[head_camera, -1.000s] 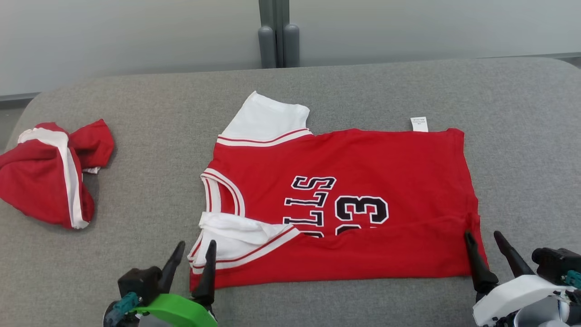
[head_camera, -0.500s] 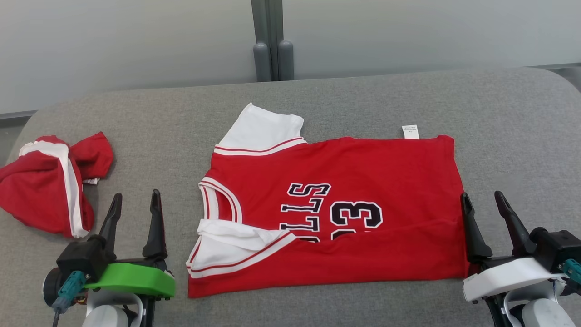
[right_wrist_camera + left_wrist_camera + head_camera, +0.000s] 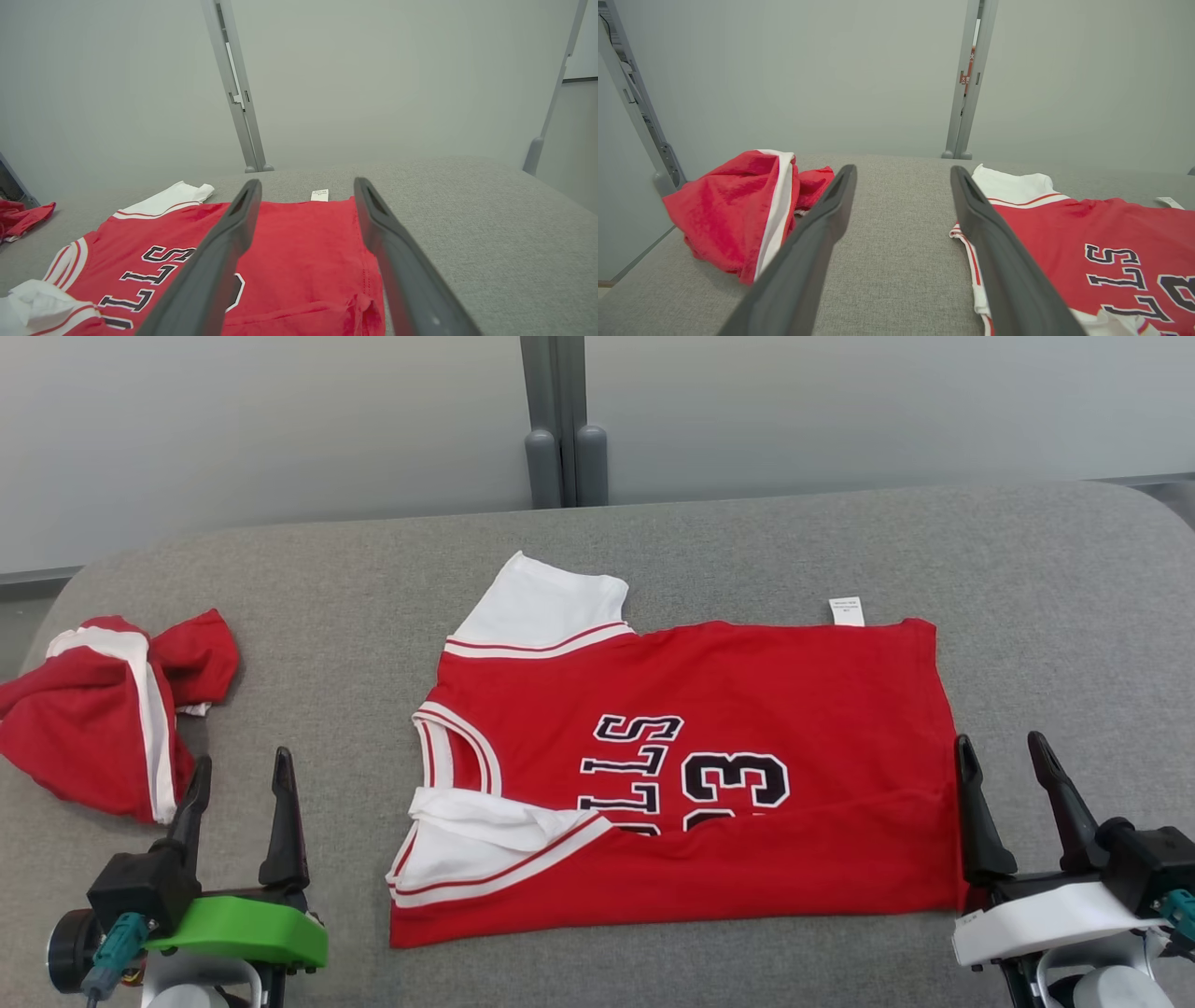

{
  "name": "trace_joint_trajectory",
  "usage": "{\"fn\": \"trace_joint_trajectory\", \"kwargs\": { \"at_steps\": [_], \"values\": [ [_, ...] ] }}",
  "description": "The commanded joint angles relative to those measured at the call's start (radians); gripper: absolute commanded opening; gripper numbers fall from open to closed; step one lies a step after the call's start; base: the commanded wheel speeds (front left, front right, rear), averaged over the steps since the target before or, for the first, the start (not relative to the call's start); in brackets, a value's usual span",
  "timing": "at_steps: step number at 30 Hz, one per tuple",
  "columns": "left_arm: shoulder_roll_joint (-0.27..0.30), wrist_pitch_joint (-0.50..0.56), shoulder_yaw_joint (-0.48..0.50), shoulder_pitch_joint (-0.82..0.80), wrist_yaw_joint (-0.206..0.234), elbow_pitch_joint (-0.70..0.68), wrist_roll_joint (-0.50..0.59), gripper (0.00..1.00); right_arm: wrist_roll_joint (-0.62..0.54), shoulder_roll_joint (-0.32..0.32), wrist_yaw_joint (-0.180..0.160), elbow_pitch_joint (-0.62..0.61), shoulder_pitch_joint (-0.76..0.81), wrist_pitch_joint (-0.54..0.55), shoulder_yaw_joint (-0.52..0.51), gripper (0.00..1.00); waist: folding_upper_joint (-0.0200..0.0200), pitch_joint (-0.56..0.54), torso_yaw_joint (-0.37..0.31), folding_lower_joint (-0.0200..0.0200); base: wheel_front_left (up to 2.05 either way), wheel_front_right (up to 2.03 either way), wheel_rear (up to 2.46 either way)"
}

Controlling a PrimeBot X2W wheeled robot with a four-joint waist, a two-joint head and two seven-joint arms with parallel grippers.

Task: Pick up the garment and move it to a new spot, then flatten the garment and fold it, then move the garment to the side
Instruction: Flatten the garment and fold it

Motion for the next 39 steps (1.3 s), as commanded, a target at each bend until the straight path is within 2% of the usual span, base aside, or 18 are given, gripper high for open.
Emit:
{"fn": "trace_joint_trajectory", "kwargs": {
  "at_steps": [1,17,25,33,39],
  "values": [
    [-0.004,0.000,0.005,0.017,-0.008,-0.001,0.003,1.00,-0.009,0.003,-0.002,-0.005,0.013,-0.004,-0.003,1.00,0.0000,0.000,0.001,0.0000,0.00,0.00,0.00],
    [-0.013,0.000,0.024,0.025,-0.034,0.017,0.008,1.00,-0.012,0.006,-0.002,0.011,0.034,-0.004,0.004,1.00,0.0000,-0.003,0.013,0.0000,0.00,0.00,0.00],
    [-0.001,0.000,0.013,-0.021,-0.039,0.045,0.011,1.00,-0.011,0.015,-0.002,0.045,-0.016,-0.004,-0.010,1.00,0.0000,0.018,0.000,0.0000,0.00,0.00,0.00],
    [0.059,0.004,-0.081,-0.231,-0.041,0.101,0.001,1.00,-0.027,-0.036,-0.002,0.124,-0.175,0.011,-0.027,1.00,0.0000,0.081,-0.017,0.0000,0.00,0.00,0.00],
    [0.142,0.049,-0.231,-0.472,-0.041,0.179,-0.066,1.00,-0.001,-0.094,-0.002,0.196,-0.352,0.083,-0.010,1.00,0.0000,0.170,-0.047,0.0000,0.00,0.00,0.00]
  ]
}}
